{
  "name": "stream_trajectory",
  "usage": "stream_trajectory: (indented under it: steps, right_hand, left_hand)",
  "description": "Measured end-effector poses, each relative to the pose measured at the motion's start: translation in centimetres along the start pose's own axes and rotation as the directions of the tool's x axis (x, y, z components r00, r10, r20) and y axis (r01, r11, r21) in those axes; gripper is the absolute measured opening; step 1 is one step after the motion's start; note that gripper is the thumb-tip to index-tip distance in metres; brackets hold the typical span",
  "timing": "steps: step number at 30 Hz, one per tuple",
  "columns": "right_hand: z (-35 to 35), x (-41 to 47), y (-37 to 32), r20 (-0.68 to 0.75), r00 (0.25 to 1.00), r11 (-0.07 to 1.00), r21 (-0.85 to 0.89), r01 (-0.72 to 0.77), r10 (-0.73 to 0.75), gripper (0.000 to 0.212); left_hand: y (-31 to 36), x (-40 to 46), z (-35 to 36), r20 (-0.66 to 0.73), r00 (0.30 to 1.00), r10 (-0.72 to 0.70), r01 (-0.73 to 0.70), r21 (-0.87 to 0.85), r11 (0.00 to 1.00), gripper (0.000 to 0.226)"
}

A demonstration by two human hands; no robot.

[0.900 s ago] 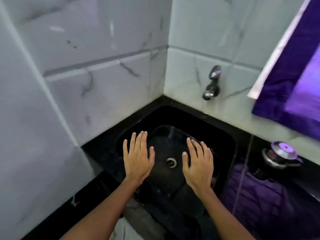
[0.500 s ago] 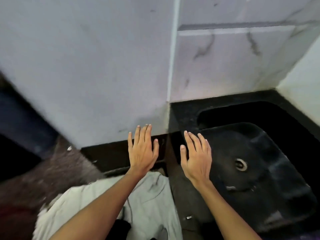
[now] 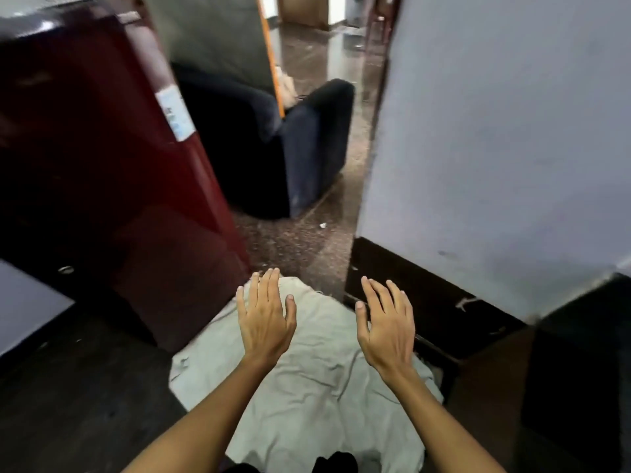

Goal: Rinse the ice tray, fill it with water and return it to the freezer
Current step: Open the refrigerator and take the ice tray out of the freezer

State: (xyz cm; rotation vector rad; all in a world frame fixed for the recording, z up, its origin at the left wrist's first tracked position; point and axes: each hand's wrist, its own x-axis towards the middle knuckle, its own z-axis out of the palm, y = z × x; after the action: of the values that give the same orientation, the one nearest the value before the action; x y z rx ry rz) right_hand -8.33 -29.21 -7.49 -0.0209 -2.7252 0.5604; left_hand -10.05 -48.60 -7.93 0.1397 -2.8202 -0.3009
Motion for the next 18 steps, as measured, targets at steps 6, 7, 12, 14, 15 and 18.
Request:
stream_trajectory:
  steps: [6, 7, 12, 14, 15, 18]
  right_hand:
    - [5.6, -2.1, -11.7, 0.078, 0.978, 0.978, 0.101, 0.184, -0.192, 0.044]
    - [6.2, -2.7, -13.6, 0.076, 0.971, 0.968, 0.122, 0.218, -0.229, 0.044]
    - [8.6, -4.1, -21.3, 0.02, 0.923, 0.905, 0.203, 0.373, -0.384, 0.04]
    - [9.5, -4.6, -23.9, 0.032, 0.897, 0.877, 0.229, 0.423, -0.441, 0.041]
    - [9.8, -4.7, -24.8, 0.039, 0.885, 0.864, 0.238, 0.443, -0.464, 0.041]
    - [10.7, -4.8, -27.8, 0.06, 0.839, 0.817, 0.275, 0.507, -0.541, 0.042]
  left_hand:
    - [-12.6, -3.8, -3.9, -0.085, 0.98, -0.178, 0.184, 0.063, 0.981, 0.053]
    - [-14.5, -4.6, -4.6, -0.097, 0.973, -0.211, 0.218, 0.066, 0.974, 0.054]
    - [-21.3, -7.8, -7.1, -0.172, 0.915, -0.366, 0.381, 0.063, 0.923, 0.055]
    - [-23.3, -8.8, -8.1, -0.199, 0.88, -0.432, 0.45, 0.058, 0.891, 0.055]
    - [-23.8, -9.1, -8.4, -0.205, 0.866, -0.456, 0.475, 0.052, 0.878, 0.055]
    - [-25.7, -9.9, -9.4, -0.228, 0.819, -0.526, 0.55, 0.049, 0.834, 0.054]
